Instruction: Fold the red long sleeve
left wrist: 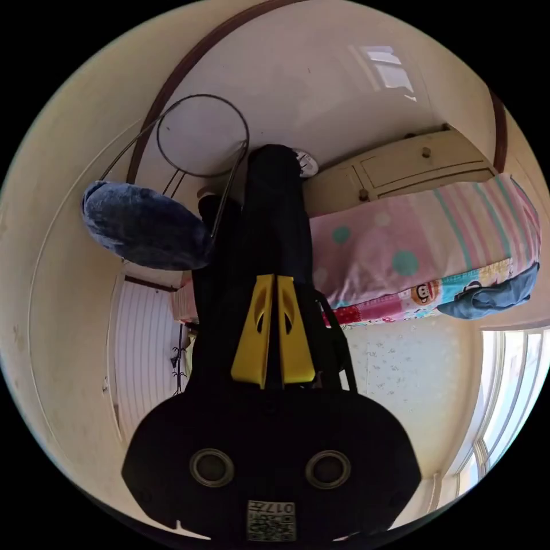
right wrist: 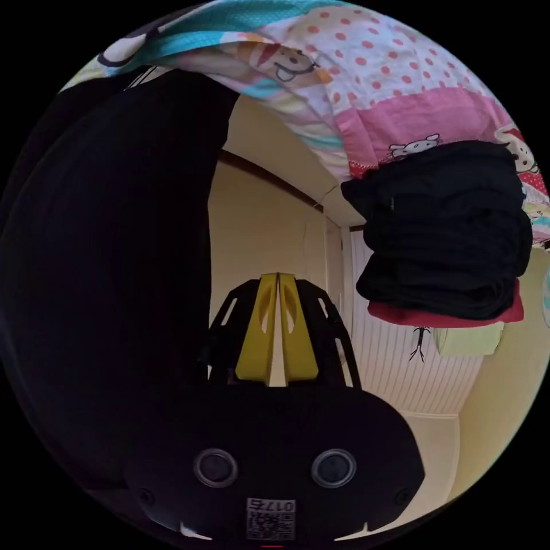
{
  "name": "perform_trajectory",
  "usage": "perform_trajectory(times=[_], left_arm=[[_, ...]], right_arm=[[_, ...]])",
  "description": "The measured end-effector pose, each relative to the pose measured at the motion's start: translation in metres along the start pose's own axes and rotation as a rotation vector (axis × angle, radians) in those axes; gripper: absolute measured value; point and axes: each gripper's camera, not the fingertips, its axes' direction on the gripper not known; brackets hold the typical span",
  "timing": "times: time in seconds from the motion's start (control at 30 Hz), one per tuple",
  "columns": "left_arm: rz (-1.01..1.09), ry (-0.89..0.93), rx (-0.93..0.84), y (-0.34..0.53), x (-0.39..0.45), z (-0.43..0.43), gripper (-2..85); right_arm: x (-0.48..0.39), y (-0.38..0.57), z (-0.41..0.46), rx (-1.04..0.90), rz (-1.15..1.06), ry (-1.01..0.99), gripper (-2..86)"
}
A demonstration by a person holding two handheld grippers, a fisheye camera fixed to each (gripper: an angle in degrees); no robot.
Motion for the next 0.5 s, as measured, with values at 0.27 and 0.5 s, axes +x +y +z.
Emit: perform_trajectory(times=[0.27, 0.5], left_arm=[[0.586, -0.441, -0.225, 0.005, 0.263, 0.089, -0.4], [1.086, -0.826, -0.393, 0.147, 0.375, 0.237, -0.8]], right_arm=[[-0.071, -0.012, -0.084, 0.278, -0.237, -0.01, 0.5], [-0.098, 0.112, -0.146, 0.904, -0.259, 0.413, 0.4]])
